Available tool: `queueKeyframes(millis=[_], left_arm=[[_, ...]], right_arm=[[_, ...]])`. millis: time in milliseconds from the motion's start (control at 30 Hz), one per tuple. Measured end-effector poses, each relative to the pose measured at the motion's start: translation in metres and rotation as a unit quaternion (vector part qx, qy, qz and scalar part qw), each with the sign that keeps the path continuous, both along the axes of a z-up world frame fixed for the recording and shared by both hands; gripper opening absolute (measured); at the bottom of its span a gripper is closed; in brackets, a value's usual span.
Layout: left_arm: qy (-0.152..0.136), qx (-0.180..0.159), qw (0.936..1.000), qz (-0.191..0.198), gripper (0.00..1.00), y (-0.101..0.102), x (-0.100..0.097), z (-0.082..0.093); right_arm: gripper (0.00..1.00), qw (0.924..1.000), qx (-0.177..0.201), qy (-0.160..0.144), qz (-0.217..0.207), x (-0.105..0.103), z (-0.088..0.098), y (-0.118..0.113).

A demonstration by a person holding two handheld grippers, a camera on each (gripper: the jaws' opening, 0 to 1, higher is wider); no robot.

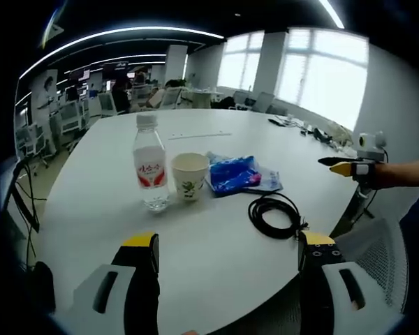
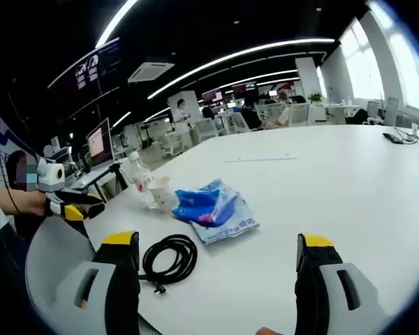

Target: Arrange the tabletop items into an orderly group along one side of the table until the central work area is clear of visible clutter.

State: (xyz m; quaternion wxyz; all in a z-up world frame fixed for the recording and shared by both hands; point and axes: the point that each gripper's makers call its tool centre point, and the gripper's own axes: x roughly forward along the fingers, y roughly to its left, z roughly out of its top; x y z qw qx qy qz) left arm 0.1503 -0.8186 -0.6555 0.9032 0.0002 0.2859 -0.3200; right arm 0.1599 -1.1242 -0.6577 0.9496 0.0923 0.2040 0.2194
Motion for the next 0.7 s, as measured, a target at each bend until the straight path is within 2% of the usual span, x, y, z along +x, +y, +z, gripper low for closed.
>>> queueKeyframes(millis=[433, 700], left_arm=[[-0.001, -0.008, 0.9998, 0.016, 0.78, -0.003, 0.003, 0.003], [-0.001, -0.006, 0.9999, 0.013, 0.78, -0.007, 0.000, 0.005]], right_arm=[[0.91, 0.9999, -0.002, -0.001, 0.011, 0.006, 0.005, -0.003], [0.89, 0.9996, -0.001, 0.001, 0.029, 0.020, 0.003, 0.003]])
